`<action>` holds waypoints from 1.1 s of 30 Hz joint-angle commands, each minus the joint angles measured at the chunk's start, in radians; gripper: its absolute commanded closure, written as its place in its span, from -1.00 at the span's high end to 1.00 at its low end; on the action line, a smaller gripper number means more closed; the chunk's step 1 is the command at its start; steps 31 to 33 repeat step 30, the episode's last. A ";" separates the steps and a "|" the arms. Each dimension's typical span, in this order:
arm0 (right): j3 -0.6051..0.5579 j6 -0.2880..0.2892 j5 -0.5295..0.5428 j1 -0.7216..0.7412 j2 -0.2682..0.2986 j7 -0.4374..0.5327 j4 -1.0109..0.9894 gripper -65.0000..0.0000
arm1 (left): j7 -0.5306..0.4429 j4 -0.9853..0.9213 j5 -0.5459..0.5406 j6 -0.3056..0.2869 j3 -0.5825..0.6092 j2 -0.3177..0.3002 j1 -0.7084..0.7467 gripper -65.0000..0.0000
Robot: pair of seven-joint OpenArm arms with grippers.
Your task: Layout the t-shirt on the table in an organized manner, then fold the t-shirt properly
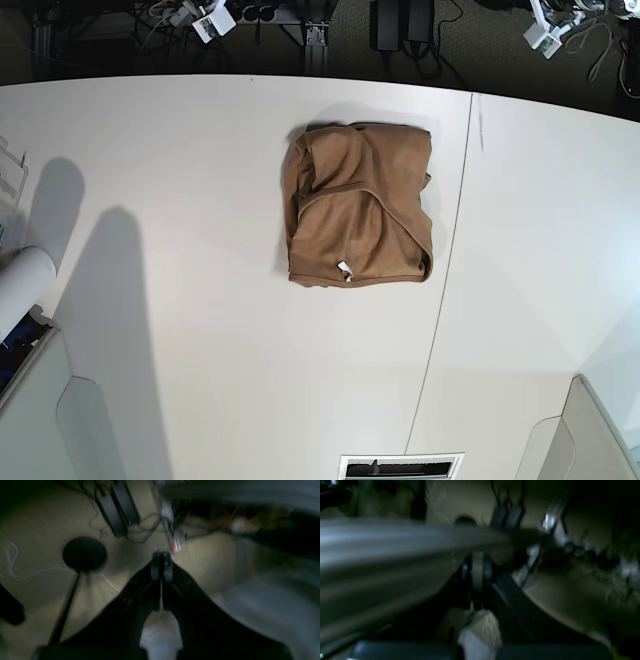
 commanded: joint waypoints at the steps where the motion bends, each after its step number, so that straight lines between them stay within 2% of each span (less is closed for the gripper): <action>1: -0.001 0.002 0.010 -0.008 0.003 0.005 -0.025 -1.00 | -0.019 -0.024 0.030 -0.009 0.033 -0.006 0.011 -0.97; 6: -0.001 -0.018 -0.055 0.040 0.003 -0.002 -0.262 -1.00 | -0.120 -0.225 0.239 -0.002 0.264 -0.006 -0.072 -0.97; 9: -0.001 -0.067 -0.108 0.104 0.003 -0.035 -0.430 -1.00 | -0.167 -0.366 0.321 0.135 0.398 -0.003 -0.172 -0.97; 12: -0.001 -0.142 -0.146 0.187 0.002 -0.085 -0.593 -1.00 | -0.167 -0.510 0.379 0.221 0.517 0.006 -0.294 -0.97; 14: -0.001 -0.185 -0.156 0.243 0.002 -0.113 -0.687 -1.00 | -0.171 -0.603 0.384 0.237 0.595 0.006 -0.375 -0.97; 16: -0.001 -0.200 -0.156 0.292 0.002 -0.126 -0.756 -1.00 | -0.211 -0.672 0.384 0.230 0.677 0.006 -0.451 -0.97; 18: -0.001 -0.191 -0.159 0.325 0.002 -0.128 -0.791 -1.00 | -0.266 -0.716 0.384 0.230 0.759 0.006 -0.515 -0.97; 20: -0.001 -0.154 -0.163 0.342 0.002 -0.164 -0.793 -1.00 | -0.310 -0.741 0.384 0.240 0.835 0.008 -0.568 -0.97; 23: -0.001 -0.114 -0.163 0.357 -0.007 -0.235 -0.785 -1.00 | -0.312 -0.761 0.383 0.302 0.908 0.026 -0.621 -0.97; 27: -0.001 -0.105 -0.163 0.360 -0.016 -0.246 -0.775 -1.00 | -0.313 -0.763 0.384 0.316 0.927 0.046 -0.633 -0.97; 30: -0.001 -0.106 -0.164 0.360 -0.017 -0.199 -0.775 -1.00 | -0.313 -0.763 0.383 0.315 0.927 0.066 -0.633 -0.97; 33: -0.001 -0.106 -0.164 0.360 -0.017 -0.199 -0.775 -1.00 | -0.313 -0.763 0.383 0.315 0.927 0.066 -0.633 -0.97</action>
